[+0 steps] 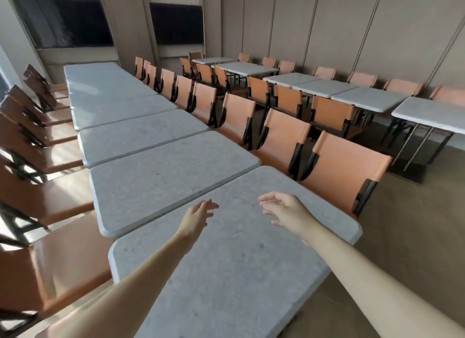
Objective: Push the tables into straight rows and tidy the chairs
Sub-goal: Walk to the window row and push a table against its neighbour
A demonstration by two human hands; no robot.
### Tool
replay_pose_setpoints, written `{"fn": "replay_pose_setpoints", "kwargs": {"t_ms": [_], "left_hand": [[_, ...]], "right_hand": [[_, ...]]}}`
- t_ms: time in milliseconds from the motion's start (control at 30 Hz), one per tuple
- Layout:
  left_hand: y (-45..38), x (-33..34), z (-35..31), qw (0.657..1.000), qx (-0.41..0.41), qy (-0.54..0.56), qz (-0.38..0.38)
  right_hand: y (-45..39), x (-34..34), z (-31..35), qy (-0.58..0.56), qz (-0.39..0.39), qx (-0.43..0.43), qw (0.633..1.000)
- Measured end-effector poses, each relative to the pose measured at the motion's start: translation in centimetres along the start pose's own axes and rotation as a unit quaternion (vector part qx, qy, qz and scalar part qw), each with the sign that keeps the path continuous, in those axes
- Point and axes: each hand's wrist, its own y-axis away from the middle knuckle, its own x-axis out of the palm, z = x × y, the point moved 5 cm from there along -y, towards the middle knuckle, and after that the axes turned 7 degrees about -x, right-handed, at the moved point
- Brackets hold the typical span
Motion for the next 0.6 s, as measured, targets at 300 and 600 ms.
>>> {"fn": "replay_pose_setpoints", "kwargs": {"t_ms": [300, 600], "left_hand": [[5.1, 18.6, -15.4, 0.979, 0.167, 0.067, 0.095], [6.6, 28.9, -22.0, 0.951, 0.260, 0.045, 0.160]], "right_hand": [[7.0, -19.9, -0.3, -0.052, -0.156, -0.080, 0.983], [10.2, -31.3, -2.3, -0.101, -0.221, -0.119, 0.963]]}}
